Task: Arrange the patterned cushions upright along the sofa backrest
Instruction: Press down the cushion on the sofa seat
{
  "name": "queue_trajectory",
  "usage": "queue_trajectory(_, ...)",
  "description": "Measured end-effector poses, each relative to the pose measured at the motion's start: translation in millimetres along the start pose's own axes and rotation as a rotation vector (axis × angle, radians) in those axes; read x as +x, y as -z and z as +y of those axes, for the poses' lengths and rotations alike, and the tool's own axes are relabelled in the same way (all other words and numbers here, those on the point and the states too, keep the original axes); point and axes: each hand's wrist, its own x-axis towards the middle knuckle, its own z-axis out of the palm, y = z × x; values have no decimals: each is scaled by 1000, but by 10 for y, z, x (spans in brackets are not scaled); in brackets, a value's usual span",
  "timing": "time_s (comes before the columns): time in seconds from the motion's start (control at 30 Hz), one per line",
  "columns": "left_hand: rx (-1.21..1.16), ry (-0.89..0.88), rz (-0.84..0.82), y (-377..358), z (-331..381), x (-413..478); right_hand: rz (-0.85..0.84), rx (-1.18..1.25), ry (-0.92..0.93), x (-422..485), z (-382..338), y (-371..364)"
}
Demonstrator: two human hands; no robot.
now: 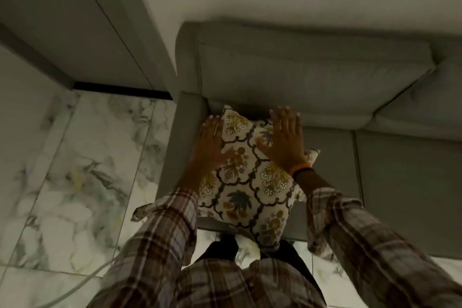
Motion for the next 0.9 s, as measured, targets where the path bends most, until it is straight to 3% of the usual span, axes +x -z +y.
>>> queue_trajectory(0.1,-142,160,-156,-274,-26,52,-17,128,-253,-356,129,-269)
queue_trajectory(0.2,-356,379,-290,-511,-120,58,-22,398,-744,-838,187,-447)
queue_trajectory(0.3,-602,565,-295,-659,-226,104,62,926,-1084,-1155,242,-587)
queue_trajectory(0.37,-644,603,-290,-654,-146,115,35,1235,-1131,-1266,285,-700)
queue_trajectory(0.6,-470,350,-98,-372,1031,607,184,1290,-1098,-1264,1252,-459)
queue_trajectory(0.77,-603,255,-70,-878,2343,1115,281,1306,-1094,-1253,2615,-54)
queue_trajectory(0.9,-662,324,-105,-1764,3516,1465,258,1327,-1072,-1356,4109,139)
